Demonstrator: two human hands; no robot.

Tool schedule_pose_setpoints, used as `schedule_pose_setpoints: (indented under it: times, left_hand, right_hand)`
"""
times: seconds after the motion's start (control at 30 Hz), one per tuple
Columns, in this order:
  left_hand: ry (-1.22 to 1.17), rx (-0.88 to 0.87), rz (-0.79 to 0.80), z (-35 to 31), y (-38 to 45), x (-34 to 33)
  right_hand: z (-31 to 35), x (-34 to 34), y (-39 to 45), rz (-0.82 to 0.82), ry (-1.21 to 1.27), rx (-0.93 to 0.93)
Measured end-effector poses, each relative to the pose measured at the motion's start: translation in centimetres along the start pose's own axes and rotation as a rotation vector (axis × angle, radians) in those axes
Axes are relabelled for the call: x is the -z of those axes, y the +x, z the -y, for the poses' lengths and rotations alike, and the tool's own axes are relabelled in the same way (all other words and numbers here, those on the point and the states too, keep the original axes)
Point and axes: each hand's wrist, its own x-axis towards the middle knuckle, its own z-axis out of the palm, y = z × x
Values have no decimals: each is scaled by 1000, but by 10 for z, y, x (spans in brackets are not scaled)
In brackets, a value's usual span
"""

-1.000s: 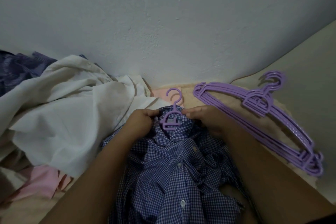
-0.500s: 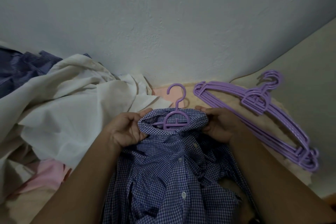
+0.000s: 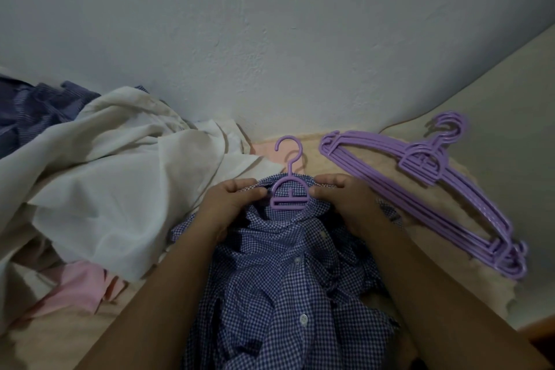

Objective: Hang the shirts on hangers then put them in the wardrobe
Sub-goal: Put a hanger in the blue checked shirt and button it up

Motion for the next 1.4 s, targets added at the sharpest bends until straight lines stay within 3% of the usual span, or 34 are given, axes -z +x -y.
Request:
schedule_pose_setpoints:
  times: [0.17,0.3,0.47,0.63,0.83,0.97,1.13,1.23,1.4]
  left_hand:
    - [136,-221,-146,11,2,-1]
    - [12,-219,-207,10,3,-1]
    - [-23,-166,-208,10,7,-4]
    - [153,-154,-179,13,11,-5]
    - [488,-324,-223,9,10,-12]
    - [639,-466,-339,7,10,-11]
    - [619,-675,-395,10,11,-6]
    - [617,-800,-380,12,9,-5]
    - [699,-955,-338,7,9,-2]
  right_hand:
    - [-4,-5,1,-169,-80,134]
    - [-10,-6,8,-282,97,41]
    - [-11,-10,14,-228,124,-38]
    - [-6,-7,8,-136,27,0]
    - [-3,-16,6,-142,-205,84]
    - [-2,-16,9,-226,-354,149]
    - [-8,-11,8,-308,-361,343]
    - [-6,-10,3,-319,-327,363]
    - [-1,-9,2,-373,-535,590]
